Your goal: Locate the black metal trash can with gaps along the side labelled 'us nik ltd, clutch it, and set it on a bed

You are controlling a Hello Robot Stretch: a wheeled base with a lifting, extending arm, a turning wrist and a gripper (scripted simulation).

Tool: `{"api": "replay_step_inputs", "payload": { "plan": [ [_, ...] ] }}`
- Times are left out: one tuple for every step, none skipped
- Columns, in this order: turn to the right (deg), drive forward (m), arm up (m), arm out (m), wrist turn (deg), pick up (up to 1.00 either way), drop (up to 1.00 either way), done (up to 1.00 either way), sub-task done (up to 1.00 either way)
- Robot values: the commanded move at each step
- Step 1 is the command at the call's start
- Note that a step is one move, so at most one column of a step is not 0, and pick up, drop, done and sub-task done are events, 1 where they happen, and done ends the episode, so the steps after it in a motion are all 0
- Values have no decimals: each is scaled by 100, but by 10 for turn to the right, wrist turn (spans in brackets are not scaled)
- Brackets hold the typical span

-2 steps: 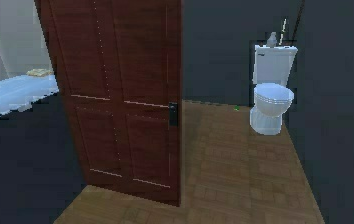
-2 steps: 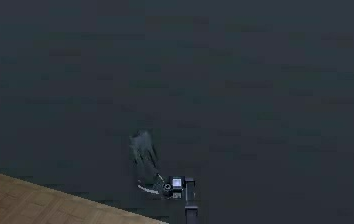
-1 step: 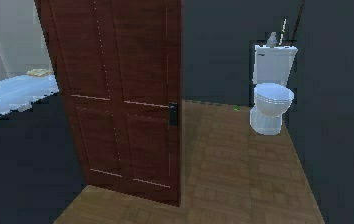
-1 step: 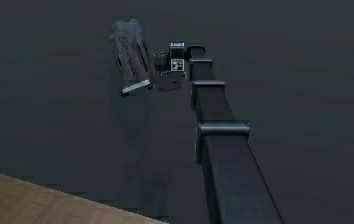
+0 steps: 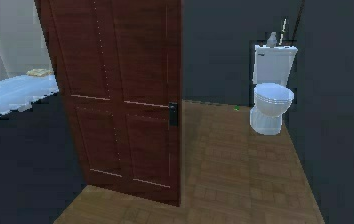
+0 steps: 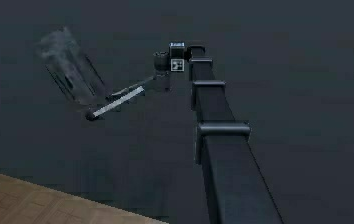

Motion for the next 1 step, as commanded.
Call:
{"api": "replay_step_inputs", "payload": {
  "plan": [
    [0, 0, 0, 0, -450, 0, 0, 0, 0]
  ]
}}
